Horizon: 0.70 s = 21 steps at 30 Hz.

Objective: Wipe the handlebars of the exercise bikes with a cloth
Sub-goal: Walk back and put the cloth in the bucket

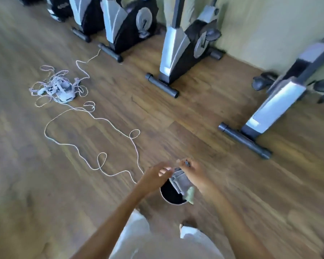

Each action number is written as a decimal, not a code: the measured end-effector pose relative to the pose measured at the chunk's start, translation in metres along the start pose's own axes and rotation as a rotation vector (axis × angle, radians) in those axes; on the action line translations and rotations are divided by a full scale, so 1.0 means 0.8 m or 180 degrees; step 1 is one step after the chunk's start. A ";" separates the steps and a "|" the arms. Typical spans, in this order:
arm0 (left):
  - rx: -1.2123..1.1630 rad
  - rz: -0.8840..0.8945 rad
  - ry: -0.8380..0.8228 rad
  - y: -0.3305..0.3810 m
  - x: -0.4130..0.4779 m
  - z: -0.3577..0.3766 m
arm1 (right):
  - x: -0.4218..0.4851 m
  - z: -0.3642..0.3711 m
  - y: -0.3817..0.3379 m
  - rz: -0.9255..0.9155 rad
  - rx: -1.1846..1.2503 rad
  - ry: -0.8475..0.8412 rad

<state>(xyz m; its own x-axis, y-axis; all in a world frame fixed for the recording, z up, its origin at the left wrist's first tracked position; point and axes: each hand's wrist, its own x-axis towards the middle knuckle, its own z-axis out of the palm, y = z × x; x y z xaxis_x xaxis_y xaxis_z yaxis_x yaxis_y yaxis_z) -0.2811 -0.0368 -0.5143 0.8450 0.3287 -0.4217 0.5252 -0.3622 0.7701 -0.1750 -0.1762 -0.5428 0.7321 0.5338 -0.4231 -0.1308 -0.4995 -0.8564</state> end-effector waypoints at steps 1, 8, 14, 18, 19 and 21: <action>-0.0100 0.0010 -0.0169 -0.003 0.015 -0.012 | 0.002 0.012 -0.005 0.0083 0.0119 0.0083; -0.0789 0.0247 -0.1063 -0.060 0.048 -0.081 | -0.025 0.100 -0.072 0.0373 0.1221 0.0855; -0.1834 -0.0039 -0.1356 -0.096 0.029 -0.106 | -0.058 0.140 -0.064 0.0412 0.1751 0.1676; -0.2361 -0.0259 -0.1397 -0.108 0.015 -0.107 | -0.076 0.161 -0.059 0.1046 0.1884 0.1453; -0.2390 -0.0254 -0.1482 -0.109 0.014 -0.108 | -0.080 0.165 -0.059 0.1123 0.1907 0.1371; -0.2267 -0.0180 -0.1612 -0.111 0.012 -0.110 | -0.088 0.171 -0.055 0.1050 0.1866 0.1370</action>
<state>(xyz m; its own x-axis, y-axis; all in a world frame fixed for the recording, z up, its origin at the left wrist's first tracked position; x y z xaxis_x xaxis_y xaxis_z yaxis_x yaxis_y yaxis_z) -0.3289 0.0754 -0.5446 0.8515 -0.1584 -0.4999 0.5229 0.3295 0.7861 -0.3126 -0.0985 -0.5160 0.7725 0.0511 -0.6330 -0.6285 -0.0817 -0.7735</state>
